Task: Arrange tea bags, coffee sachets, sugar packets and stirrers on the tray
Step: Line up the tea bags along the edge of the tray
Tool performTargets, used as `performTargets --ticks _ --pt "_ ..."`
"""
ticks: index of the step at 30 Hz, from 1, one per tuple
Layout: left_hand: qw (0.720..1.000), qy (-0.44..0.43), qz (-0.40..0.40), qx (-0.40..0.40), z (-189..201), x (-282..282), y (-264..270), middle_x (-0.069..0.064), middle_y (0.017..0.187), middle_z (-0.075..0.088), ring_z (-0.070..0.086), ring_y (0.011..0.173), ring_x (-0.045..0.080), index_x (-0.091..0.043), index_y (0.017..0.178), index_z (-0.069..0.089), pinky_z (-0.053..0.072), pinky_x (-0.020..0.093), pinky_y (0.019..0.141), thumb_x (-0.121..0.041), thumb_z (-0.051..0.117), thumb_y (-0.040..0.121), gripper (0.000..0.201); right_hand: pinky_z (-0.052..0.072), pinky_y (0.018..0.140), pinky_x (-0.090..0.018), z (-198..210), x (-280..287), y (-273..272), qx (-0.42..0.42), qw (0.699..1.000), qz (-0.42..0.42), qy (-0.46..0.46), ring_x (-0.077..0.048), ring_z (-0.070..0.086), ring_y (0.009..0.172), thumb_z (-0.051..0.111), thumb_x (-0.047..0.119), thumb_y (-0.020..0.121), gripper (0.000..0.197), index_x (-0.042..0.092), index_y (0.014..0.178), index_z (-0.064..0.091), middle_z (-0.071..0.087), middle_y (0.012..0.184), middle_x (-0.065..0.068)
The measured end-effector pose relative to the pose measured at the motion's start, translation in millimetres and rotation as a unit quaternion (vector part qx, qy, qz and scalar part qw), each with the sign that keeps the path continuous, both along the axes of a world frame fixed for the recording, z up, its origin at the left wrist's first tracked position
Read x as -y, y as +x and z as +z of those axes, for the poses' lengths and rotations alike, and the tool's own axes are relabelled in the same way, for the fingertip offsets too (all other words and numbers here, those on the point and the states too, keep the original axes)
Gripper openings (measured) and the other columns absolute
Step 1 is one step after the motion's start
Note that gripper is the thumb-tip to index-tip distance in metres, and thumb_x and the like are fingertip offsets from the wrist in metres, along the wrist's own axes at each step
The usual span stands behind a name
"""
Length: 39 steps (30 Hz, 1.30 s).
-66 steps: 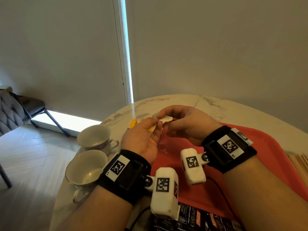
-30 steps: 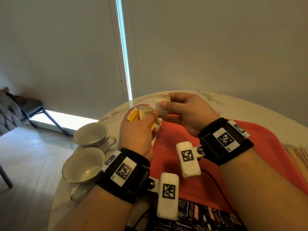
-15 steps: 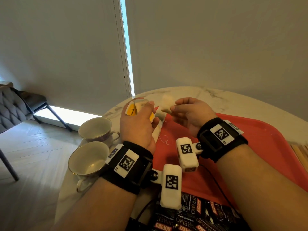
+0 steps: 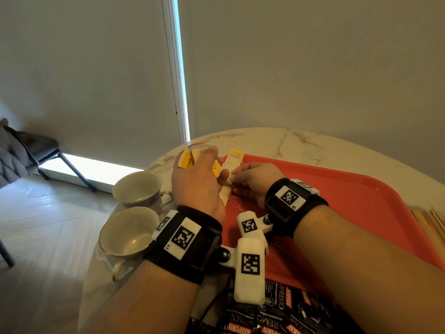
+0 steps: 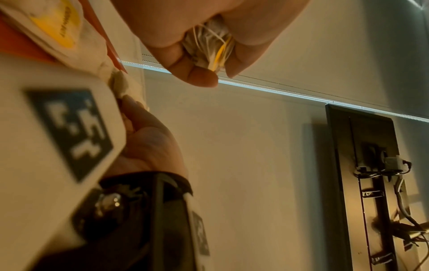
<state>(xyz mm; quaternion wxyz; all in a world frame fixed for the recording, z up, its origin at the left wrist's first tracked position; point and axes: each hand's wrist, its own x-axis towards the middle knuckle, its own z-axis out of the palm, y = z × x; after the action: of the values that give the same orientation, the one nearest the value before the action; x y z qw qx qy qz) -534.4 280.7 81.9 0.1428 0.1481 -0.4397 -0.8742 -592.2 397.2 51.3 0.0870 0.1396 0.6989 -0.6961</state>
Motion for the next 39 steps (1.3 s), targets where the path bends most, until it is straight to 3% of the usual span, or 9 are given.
performTargets --ticks 8,11,14,18,24,28,33,35,39 --pt "0.999 0.044 -0.009 0.030 2 -1 2 0.004 0.082 0.072 0.072 0.074 0.016 -0.009 0.117 0.071 0.054 0.029 0.055 -0.010 0.074 0.091 0.026 0.062 0.081 -0.037 5 3 3 0.006 1.000 0.024 0.010 -0.028 0.073 0.088 0.072 -0.004 0.086 0.008 0.001 0.091 0.075 0.075 0.098 -0.018" --pt "0.996 0.070 -0.029 0.041 7 -2 4 0.004 0.069 0.071 0.069 0.059 0.016 -0.007 0.117 0.068 0.055 0.030 0.055 -0.013 0.069 0.095 0.023 0.059 0.072 -0.035 10 -1 7 -0.009 1.000 0.014 0.017 -0.026 0.069 0.082 0.069 -0.001 0.089 0.010 0.003 0.097 0.074 0.074 0.098 -0.020" --pt "0.993 0.083 -0.065 0.056 12 -5 8 0.007 0.059 0.068 0.064 0.048 0.018 -0.007 0.103 0.066 0.052 0.036 0.065 -0.022 0.061 0.101 0.016 0.056 0.073 -0.038 21 -12 12 -0.080 0.996 -0.008 0.042 -0.023 0.066 0.079 0.074 0.012 0.088 0.005 0.012 0.092 0.078 0.075 0.093 -0.012" --pt "0.988 0.089 -0.093 0.081 10 -8 11 0.012 0.060 0.068 0.062 0.050 0.024 -0.006 0.094 0.065 0.046 0.038 0.065 -0.028 0.052 0.107 0.029 0.050 0.066 -0.027 41 -25 31 -0.220 0.973 0.063 0.039 -0.008 0.061 0.077 0.076 0.012 0.087 0.012 0.023 0.091 0.080 0.073 0.087 0.006" --pt "0.976 0.125 -0.158 0.080 7 -8 13 0.019 0.101 0.074 0.069 0.080 0.029 -0.002 0.123 0.066 0.054 0.038 0.067 -0.042 0.047 0.108 0.046 0.058 0.081 -0.032 47 -26 36 -0.257 0.937 0.216 0.098 -0.021 0.071 0.086 0.070 -0.005 0.080 0.035 0.017 0.106 0.079 0.076 0.105 -0.007" --pt "0.977 0.083 -0.183 0.073 3 -9 10 0.017 0.110 0.075 0.071 0.084 0.027 -0.006 0.129 0.067 0.059 0.035 0.058 -0.050 0.049 0.106 0.053 0.059 0.089 -0.042 44 -27 32 -0.259 0.939 0.201 0.102 -0.033 0.072 0.096 0.081 0.018 0.082 0.021 0.019 0.103 0.080 0.075 0.105 -0.016" --pt "0.976 0.061 -0.191 0.085 -1 -11 6 0.010 0.079 0.069 0.062 0.055 0.021 -0.010 0.112 0.070 0.051 0.029 0.050 -0.063 0.060 0.095 0.057 0.048 0.067 -0.027 42 -27 26 -0.230 0.970 0.072 0.018 -0.013 0.064 0.082 0.078 0.024 0.087 0.006 0.019 0.089 0.079 0.078 0.096 -0.008" --pt "0.978 0.061 -0.179 0.093 -2 -10 4 0.009 0.076 0.067 0.061 0.056 0.019 -0.009 0.110 0.069 0.050 0.029 0.050 -0.057 0.069 0.091 0.052 0.047 0.064 -0.029 44 -28 27 -0.206 0.976 0.041 -0.064 -0.018 0.062 0.081 0.075 0.021 0.090 0.007 0.019 0.084 0.079 0.076 0.099 -0.016" --pt "0.987 0.027 -0.142 0.069 -1 -10 5 0.006 0.070 0.069 0.060 0.056 0.017 -0.015 0.094 0.072 0.047 0.029 0.055 -0.037 0.082 0.086 0.026 0.044 0.061 -0.026 46 -27 29 -0.170 0.980 0.055 -0.086 -0.011 0.058 0.068 0.074 0.021 0.091 0.010 0.020 0.080 0.075 0.072 0.087 -0.007"
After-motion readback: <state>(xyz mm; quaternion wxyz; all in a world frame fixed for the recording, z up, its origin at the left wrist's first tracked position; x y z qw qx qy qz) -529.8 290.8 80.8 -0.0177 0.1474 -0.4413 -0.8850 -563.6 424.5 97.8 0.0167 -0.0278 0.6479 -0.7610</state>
